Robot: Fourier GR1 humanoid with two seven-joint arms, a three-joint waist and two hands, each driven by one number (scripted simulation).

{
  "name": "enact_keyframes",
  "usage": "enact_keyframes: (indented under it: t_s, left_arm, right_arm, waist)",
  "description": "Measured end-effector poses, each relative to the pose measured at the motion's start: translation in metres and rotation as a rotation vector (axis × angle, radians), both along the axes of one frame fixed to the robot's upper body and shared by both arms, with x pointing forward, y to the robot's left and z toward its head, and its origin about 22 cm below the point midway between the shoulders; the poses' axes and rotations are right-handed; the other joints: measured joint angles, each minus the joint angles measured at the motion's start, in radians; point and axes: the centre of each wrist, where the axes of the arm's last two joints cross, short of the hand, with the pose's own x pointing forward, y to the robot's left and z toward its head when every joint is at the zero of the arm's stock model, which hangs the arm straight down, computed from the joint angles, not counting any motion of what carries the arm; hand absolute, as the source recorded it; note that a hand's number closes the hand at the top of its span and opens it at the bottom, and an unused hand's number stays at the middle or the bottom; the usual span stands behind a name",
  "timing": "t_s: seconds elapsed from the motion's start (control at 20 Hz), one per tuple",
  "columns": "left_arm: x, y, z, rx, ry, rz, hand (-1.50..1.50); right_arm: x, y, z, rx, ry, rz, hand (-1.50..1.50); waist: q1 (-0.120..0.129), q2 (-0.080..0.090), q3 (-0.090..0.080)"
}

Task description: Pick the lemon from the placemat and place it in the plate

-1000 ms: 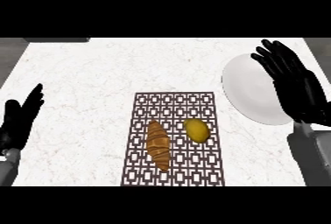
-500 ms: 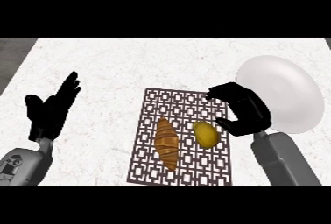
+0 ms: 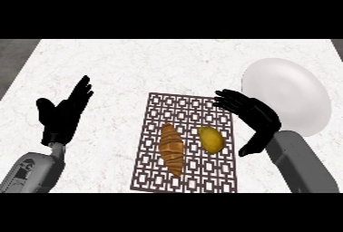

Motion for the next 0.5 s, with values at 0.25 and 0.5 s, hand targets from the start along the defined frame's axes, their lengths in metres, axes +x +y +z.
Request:
enact_keyframes:
  t_s: [0.25,0.5]
  left_arm:
    - [0.0,0.0,-0.002,0.0,0.005,0.003,0.0]
    - [0.003,0.001,-0.003,-0.001,0.007,0.006,0.0]
  right_arm:
    - [0.014,-0.004,0.01,-0.133,-0.047,0.041,-1.5]
    - [0.028,0.005,0.023,-0.234,-0.104,0.101,-1.5]
  waist:
    - [-0.005,-0.004,0.0]
    - [-0.009,-0.005,-0.001]
